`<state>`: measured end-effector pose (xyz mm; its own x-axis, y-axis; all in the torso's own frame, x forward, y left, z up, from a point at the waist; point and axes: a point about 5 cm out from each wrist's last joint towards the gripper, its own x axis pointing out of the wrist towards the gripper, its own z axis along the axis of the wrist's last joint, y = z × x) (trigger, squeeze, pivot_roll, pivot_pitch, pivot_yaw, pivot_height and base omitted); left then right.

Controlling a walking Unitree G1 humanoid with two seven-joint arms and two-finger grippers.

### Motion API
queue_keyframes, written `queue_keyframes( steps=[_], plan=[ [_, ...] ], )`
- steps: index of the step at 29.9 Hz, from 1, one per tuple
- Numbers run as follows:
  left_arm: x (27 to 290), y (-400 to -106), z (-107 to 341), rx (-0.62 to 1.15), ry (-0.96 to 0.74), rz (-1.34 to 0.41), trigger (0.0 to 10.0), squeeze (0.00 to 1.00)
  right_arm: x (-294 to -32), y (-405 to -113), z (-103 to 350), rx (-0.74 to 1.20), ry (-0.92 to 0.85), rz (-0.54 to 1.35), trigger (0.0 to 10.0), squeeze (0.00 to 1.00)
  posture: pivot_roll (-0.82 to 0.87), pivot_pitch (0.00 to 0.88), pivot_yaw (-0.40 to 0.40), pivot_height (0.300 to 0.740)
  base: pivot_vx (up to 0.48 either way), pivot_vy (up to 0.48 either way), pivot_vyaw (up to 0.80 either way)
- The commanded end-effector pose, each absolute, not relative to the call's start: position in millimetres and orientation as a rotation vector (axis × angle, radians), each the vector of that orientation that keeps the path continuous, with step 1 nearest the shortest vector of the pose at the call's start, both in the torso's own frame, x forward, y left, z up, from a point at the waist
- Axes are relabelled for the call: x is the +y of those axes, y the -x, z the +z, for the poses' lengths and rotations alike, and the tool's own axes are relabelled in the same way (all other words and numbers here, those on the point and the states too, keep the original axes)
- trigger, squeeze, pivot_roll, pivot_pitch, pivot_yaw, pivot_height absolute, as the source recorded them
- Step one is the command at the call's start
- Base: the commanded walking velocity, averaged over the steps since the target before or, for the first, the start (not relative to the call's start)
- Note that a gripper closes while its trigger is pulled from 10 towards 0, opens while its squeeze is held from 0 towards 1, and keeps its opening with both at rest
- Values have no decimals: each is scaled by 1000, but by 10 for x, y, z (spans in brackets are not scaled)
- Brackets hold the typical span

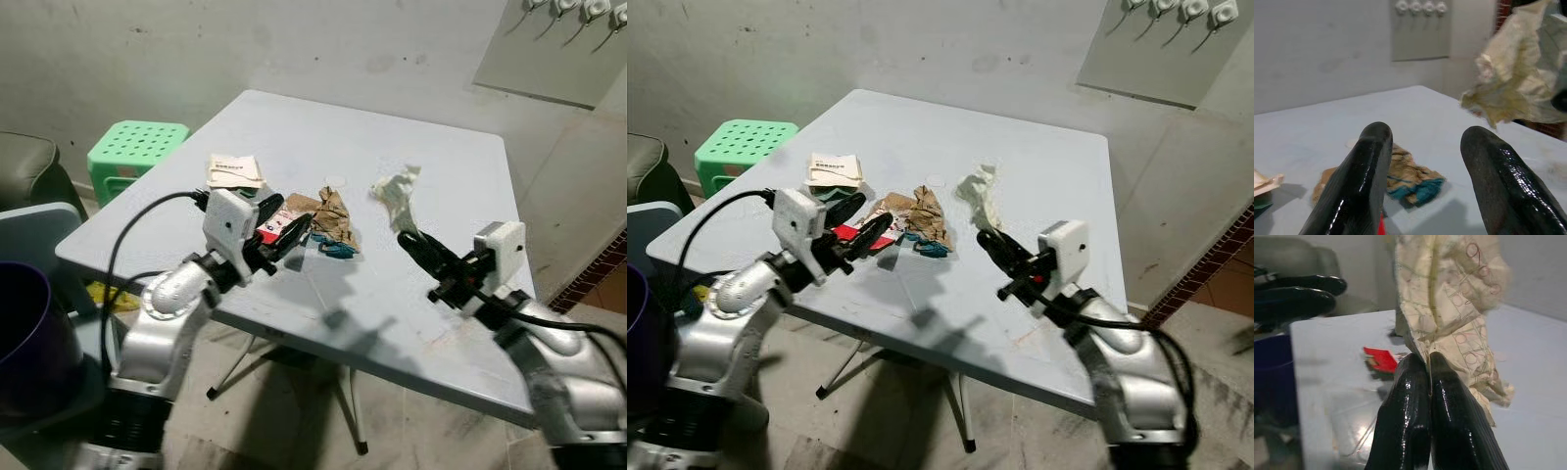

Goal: Picking trash to rubbish bin

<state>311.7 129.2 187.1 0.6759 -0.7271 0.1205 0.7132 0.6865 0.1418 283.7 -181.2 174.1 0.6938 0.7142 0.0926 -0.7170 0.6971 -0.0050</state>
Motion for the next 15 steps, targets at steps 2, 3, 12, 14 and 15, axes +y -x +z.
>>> queue_keyframes(
  steps=[2, 3, 12, 14, 15],
  plan=[
    [1270, -3056, 2010, -170, -111, -969, 10000, 0, -1875, -2831, 1921, -86, -35, 903, 10000, 0, 33, 0, -71, 740, 0, 0, 0],
    [1270, -3056, 2010, -170, -111, -969, 10000, 0, -1875, -2831, 1921, -86, -35, 903, 10000, 0, 33, 0, -71, 740, 0, 0, 0],
    [1191, -2980, 2284, -189, -125, -1156, 10000, 0, -1830, -2731, 2080, -20, -22, 1127, 10000, 0, 37, 0, -70, 740, 0, 0, 0],
    [1182, -2979, 2306, -193, -149, -1174, 10000, 0, -1797, -2703, 2101, -9, -21, 1170, 10000, 0, 36, 0, -69, 740, 0, 0, 0],
    [1180, -2984, 2316, -190, -145, -1181, 10000, 0, -1779, -2682, 2118, -5, -26, 1197, 10000, 0, 34, 0, -68, 740, 0, 0, 0]
  ],
)
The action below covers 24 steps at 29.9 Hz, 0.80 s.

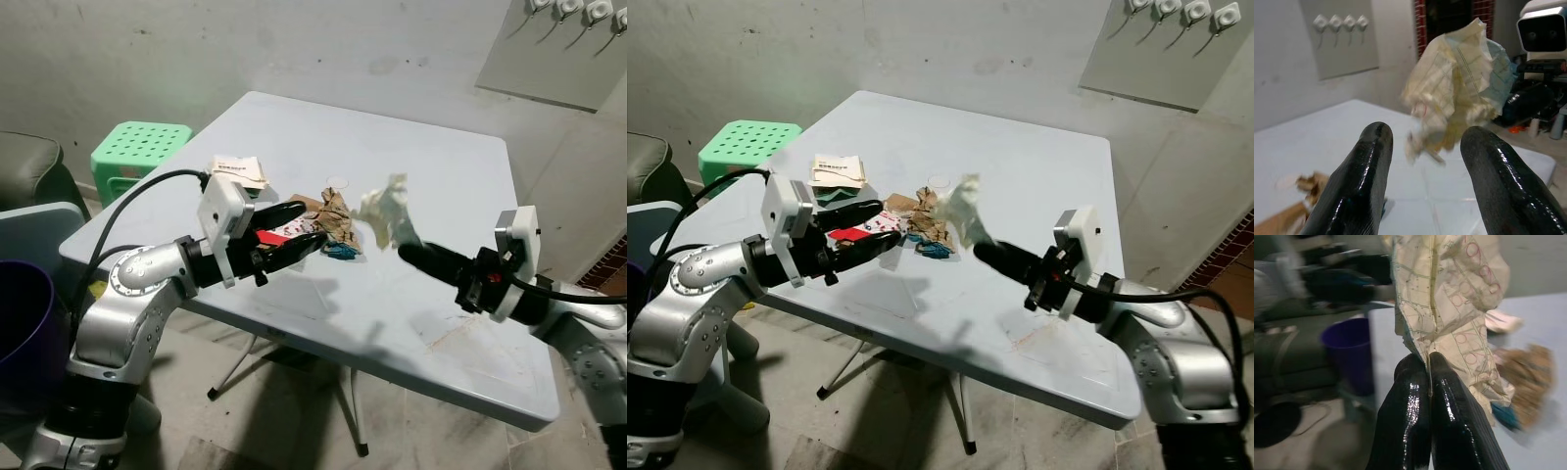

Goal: Picking trash to rubbish bin

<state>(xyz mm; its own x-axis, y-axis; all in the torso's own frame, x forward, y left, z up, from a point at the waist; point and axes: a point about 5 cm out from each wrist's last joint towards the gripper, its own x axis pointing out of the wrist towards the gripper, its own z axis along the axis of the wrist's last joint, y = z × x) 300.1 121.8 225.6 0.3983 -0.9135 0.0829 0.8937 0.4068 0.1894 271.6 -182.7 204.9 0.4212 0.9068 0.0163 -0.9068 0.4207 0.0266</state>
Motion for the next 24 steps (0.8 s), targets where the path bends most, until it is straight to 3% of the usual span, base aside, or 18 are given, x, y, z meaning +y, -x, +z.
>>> queue_keyframes(
  steps=[1, 11, 24],
  plan=[
    [1179, -2993, 2331, -188, -139, -1183, 10000, 0, -1758, -2658, 2136, -2, -26, 1223, 10000, 0, 33, 0, -66, 740, 0, 0, 0],
    [1112, -3013, 2394, -185, -139, -1231, 10000, 0, -1636, -2516, 2289, 5, -31, 1372, 10000, 0, 23, 0, -58, 740, 0, 0, 0],
    [986, -2945, 2387, -178, -92, -1320, 10000, 0, -1643, -2586, 2370, -23, -22, 1324, 10000, 0, 6, 0, -49, 740, 0, 0, 0]
  ],
)
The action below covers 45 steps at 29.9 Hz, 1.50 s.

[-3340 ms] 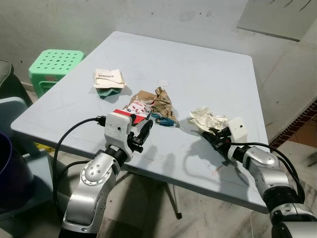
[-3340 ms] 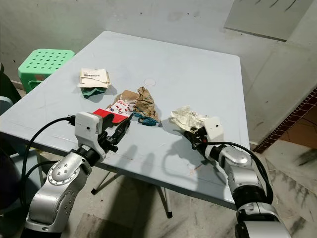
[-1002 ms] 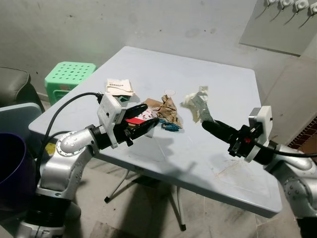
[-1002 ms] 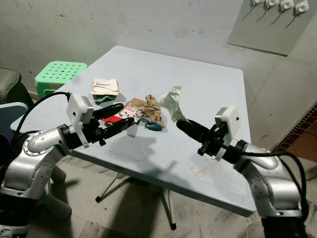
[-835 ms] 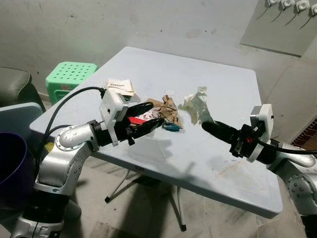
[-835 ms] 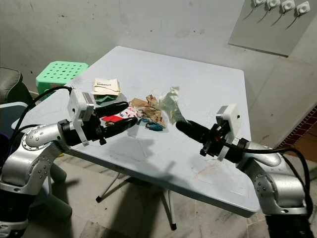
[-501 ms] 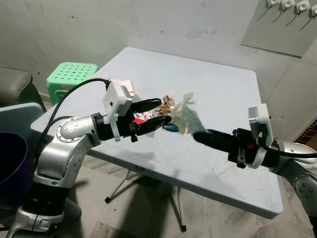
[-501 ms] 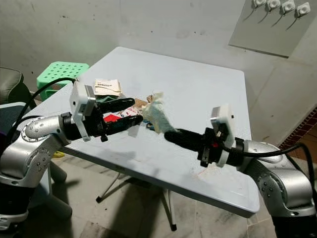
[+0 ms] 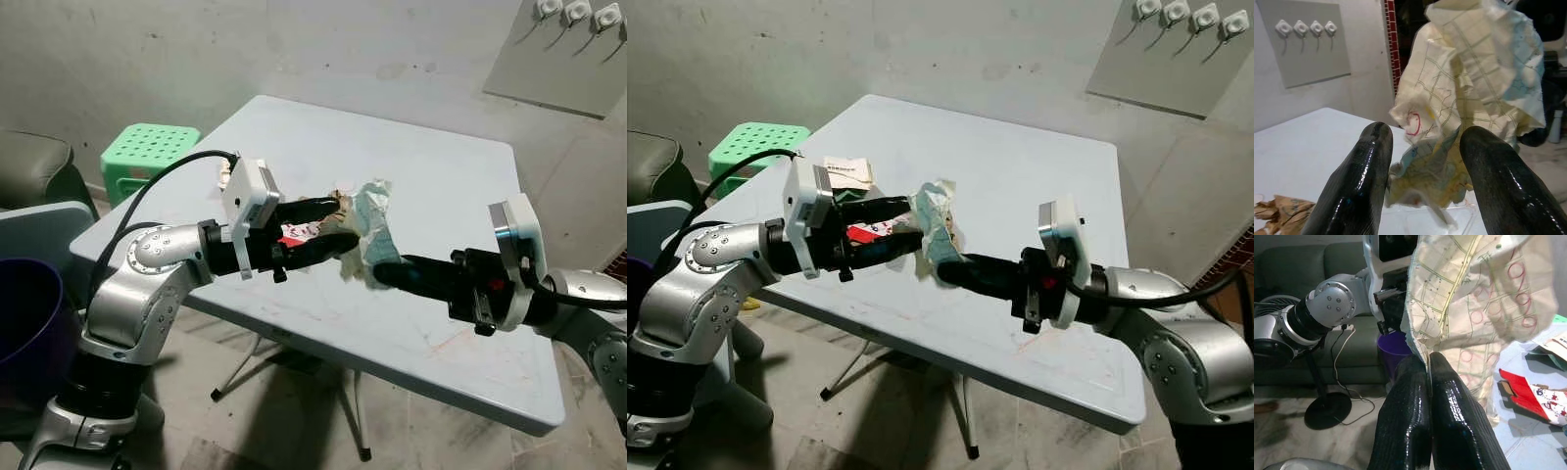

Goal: Picking trash to rubbish bin

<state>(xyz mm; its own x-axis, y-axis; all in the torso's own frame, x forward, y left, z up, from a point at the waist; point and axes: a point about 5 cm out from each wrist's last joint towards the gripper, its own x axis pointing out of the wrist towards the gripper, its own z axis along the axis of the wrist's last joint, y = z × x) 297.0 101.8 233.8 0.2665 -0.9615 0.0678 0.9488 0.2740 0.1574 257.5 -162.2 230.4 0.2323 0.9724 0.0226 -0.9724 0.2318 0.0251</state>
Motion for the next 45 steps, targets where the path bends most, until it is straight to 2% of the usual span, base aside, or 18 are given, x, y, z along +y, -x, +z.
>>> queue_keyframes(
  steps=[1, 2, 3, 4, 5, 6, 45],
  plan=[
    [988, -2947, 2387, -175, -88, -1320, 10000, 0, -1644, -2585, 2374, -25, -23, 1324, 10000, 0, 6, 0, -49, 740, 0, 0, 0],
    [993, -2951, 2385, -168, -76, -1321, 10000, 0, -1644, -2585, 2378, -26, -25, 1324, 10000, 0, 6, 0, -47, 740, 0, 0, 0],
    [999, -2955, 2384, -162, -62, -1322, 8471, 0, -1643, -2583, 2384, -26, -27, 1325, 10000, 0, 6, 0, -47, 740, 0, 0, 0],
    [1003, -2955, 2382, -153, -48, -1327, 3412, 0, -1643, -2582, 2387, -28, -25, 1326, 10000, 0, 5, 0, -47, 740, 0, 0, 0],
    [1009, -2956, 2380, -149, -39, -1329, 667, 0, -1643, -2582, 2387, -27, -26, 1327, 10000, 0, 5, 0, -47, 740, 0, 0, 0],
    [1014, -2957, 2382, -148, -29, -1329, 0, 0, -1643, -2581, 2387, -27, -25, 1327, 10000, 0, 5, 0, -47, 740, 0, 0, 0],
    [1041, -2930, 2425, -135, -16, -1365, 0, 0, -1628, -2608, 2421, -39, -77, 1316, 10000, 0, 12, 0, -42, 740, 0, 0, 0]
  ],
)
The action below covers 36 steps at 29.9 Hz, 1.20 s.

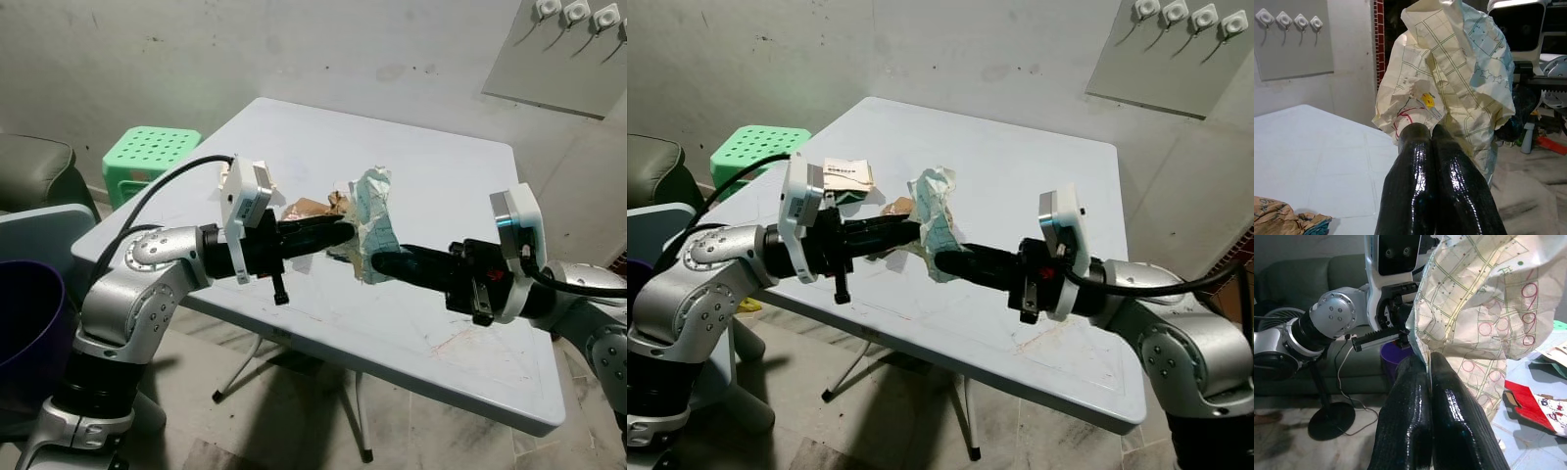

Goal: Picking trash to rubbish bin

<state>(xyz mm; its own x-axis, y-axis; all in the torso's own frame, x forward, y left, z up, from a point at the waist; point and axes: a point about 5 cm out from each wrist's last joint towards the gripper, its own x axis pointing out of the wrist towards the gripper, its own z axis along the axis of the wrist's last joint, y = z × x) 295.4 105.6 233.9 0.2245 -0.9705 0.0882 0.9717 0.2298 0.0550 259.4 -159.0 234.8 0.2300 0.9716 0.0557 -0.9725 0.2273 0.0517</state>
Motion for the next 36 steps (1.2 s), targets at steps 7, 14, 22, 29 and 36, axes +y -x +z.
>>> queue_keyframes(
  steps=[7, 14, 22, 29, 36],
  plan=[
    [1042, -2931, 2426, -135, -23, -1367, 0, 0, -1637, -2619, 2420, -27, -120, 1321, 10000, 1000, 13, 0, -42, 740, 0, 0, 0],
    [1047, -2934, 2426, -133, -28, -1369, 0, 0, -1633, -2610, 2418, -33, -118, 1324, 10000, 1000, 13, 0, -40, 740, 0, 0, 0],
    [1089, -2974, 2435, -137, -35, -1343, 0, 0, -1659, -2606, 2360, -19, -133, 1316, 10000, 1000, 12, 0, -35, 740, 0, 0, 0],
    [1199, -3038, 2418, -148, -8, -1252, 0, 0, -1684, -2604, 2263, -7, -153, 1286, 10000, 1000, 11, 0, -33, 740, 0, 0, 0],
    [1306, -3058, 2384, -161, 26, -1147, 0, 0, -1689, -2598, 2202, -9, -165, 1259, 10000, 1000, 12, 0, -32, 740, 0, 0, 0]
  ],
)
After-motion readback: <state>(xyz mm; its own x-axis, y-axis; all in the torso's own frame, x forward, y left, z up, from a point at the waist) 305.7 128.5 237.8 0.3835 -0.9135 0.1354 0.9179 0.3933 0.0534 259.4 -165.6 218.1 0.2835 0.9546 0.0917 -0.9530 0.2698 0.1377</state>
